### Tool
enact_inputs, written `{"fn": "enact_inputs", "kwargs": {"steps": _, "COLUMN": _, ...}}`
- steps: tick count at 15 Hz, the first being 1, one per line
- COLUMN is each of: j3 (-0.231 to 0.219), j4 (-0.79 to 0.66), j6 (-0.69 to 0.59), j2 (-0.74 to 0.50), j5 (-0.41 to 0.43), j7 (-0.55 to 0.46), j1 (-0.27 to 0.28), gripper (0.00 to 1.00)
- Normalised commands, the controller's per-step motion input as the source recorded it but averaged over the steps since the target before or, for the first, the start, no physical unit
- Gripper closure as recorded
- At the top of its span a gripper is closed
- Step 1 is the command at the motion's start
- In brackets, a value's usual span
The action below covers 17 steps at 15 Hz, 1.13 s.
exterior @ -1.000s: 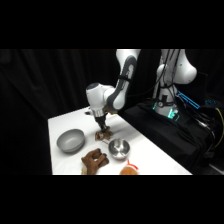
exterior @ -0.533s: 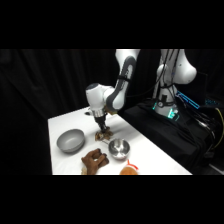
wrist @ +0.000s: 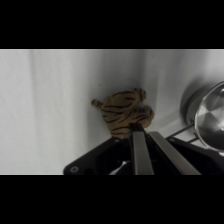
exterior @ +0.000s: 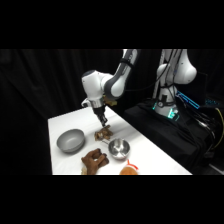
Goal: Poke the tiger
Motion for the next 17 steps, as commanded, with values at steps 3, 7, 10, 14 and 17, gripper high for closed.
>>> {"fn": "enact_inputs", "kwargs": {"steps": 3, "j3": -0.071, "j4": 0.0, "j6": -0.38, "j2": -0.41, "j5": 0.004, "j7": -0.01, "j1": 0.06, "gripper": 0.58}}
{"fn": "enact_inputs", "kwargs": {"steps": 7, "j3": -0.078, "j4": 0.05, "j6": -0.32, "j2": -0.31, "j5": -0.014, "j7": 0.01, "j1": 0.083, "gripper": 0.24}}
{"fn": "enact_inputs", "kwargs": {"steps": 10, "j3": -0.075, "j4": 0.08, "j6": -0.28, "j2": -0.22, "j5": -0.023, "j7": 0.02, "j1": 0.096, "gripper": 0.02}}
{"fn": "enact_inputs", "kwargs": {"steps": 14, "j3": -0.08, "j4": 0.06, "j6": -0.23, "j2": -0.21, "j5": -0.063, "j7": 0.11, "j1": 0.104, "gripper": 0.0}}
{"fn": "enact_inputs", "kwargs": {"steps": 17, "j3": -0.076, "j4": 0.02, "j6": -0.15, "j2": -0.19, "j5": -0.08, "j7": 0.13, "j1": 0.105, "gripper": 0.0}}
